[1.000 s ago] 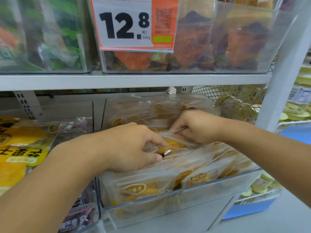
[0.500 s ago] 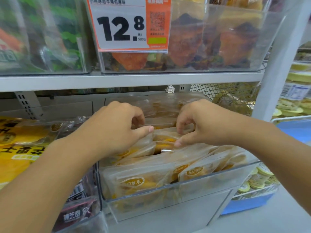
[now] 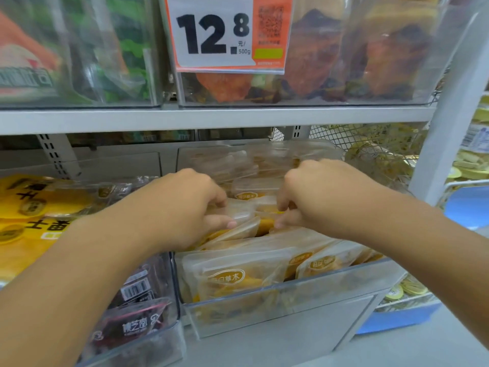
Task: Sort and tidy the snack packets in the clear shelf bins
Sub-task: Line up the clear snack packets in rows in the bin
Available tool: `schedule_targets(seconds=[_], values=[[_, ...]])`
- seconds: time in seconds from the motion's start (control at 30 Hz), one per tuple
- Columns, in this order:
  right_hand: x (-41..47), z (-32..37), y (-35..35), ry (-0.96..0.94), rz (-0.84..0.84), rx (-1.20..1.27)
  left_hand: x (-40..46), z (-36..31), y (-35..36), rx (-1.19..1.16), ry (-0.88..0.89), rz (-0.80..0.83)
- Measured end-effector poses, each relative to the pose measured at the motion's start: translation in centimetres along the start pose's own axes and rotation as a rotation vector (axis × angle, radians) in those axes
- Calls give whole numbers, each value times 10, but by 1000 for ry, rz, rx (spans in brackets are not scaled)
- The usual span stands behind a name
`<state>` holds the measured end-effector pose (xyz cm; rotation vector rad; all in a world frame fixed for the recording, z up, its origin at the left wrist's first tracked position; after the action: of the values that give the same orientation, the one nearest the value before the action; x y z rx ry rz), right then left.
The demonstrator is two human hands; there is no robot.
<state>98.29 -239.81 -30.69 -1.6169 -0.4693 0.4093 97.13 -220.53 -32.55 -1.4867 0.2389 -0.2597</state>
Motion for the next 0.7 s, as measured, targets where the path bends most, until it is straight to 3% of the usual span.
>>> schedule_targets(seconds=[0.23,0.43,0.6,0.7], values=[[20,-1,12,57,129,151,-2,0,0,48,-45,87],[10,-2,-9,-29,7,-86,1,-5,-2,54,-105,89],[6,0,-8,5,112,-164,3,-7,3,47,-124,69],[8,-1,-3,36,94,-171,5,-7,6,83,-125,47]])
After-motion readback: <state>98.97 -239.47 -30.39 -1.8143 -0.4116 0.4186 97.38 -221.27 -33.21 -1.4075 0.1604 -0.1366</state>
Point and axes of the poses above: each hand's wrist, its own x-axis towards the middle knuckle, its own y-axis out of the palm, z = x × y, the point moved 2 cm from there along x, towards the middle knuckle, and after that the axes turned 8 degrees about x, right-handed, at the moved point
